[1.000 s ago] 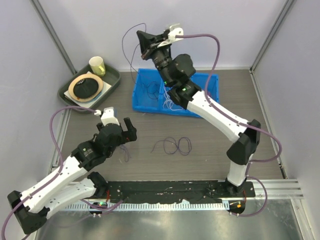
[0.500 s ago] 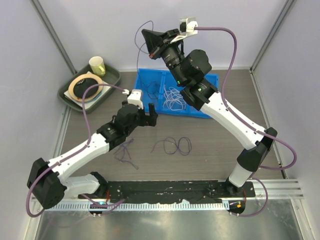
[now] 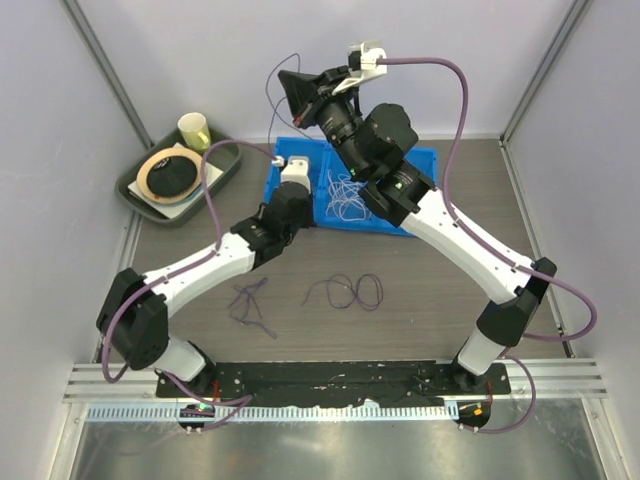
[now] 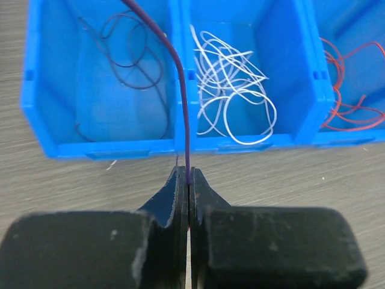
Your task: Untangle the cables
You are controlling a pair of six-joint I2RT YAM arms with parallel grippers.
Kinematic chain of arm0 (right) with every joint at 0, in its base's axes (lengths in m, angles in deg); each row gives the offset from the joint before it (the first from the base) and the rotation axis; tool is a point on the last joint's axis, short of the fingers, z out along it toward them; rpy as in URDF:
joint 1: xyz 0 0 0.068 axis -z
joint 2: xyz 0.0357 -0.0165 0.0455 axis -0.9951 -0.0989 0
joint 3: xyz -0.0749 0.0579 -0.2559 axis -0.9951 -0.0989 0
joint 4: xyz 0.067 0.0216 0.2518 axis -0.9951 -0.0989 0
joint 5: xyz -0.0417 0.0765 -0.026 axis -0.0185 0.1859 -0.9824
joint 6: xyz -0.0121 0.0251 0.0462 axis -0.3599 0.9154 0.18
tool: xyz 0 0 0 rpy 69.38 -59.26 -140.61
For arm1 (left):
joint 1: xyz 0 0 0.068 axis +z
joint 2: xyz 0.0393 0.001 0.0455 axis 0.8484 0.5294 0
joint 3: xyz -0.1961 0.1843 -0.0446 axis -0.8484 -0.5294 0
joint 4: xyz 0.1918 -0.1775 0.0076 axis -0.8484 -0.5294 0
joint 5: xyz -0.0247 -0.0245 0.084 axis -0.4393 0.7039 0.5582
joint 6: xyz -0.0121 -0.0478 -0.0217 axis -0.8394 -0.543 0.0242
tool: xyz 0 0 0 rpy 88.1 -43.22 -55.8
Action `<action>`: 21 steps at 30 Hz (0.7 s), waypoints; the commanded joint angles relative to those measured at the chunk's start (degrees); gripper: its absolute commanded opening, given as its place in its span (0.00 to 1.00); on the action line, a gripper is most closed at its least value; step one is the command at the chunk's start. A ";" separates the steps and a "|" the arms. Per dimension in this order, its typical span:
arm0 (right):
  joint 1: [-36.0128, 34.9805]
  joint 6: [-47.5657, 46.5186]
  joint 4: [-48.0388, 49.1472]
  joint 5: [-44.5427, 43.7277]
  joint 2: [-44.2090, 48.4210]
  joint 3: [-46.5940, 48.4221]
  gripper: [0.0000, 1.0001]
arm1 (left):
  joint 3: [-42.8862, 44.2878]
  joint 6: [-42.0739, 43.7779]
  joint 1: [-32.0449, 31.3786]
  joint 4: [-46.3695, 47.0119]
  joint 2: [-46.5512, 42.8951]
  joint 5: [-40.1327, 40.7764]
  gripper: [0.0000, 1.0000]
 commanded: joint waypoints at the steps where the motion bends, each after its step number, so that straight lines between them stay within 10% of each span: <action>1: -0.12 -5.10 -0.16 -5.19 3.66 1.08 0.01 | -0.46 -2.15 0.53 -0.25 -8.62 9.11 0.00; 21: 5.32 -12.93 26.10 -15.12 -18.56 -1.66 0.01 | 23.44 -3.48 16.62 -4.64 7.95 -10.29 0.00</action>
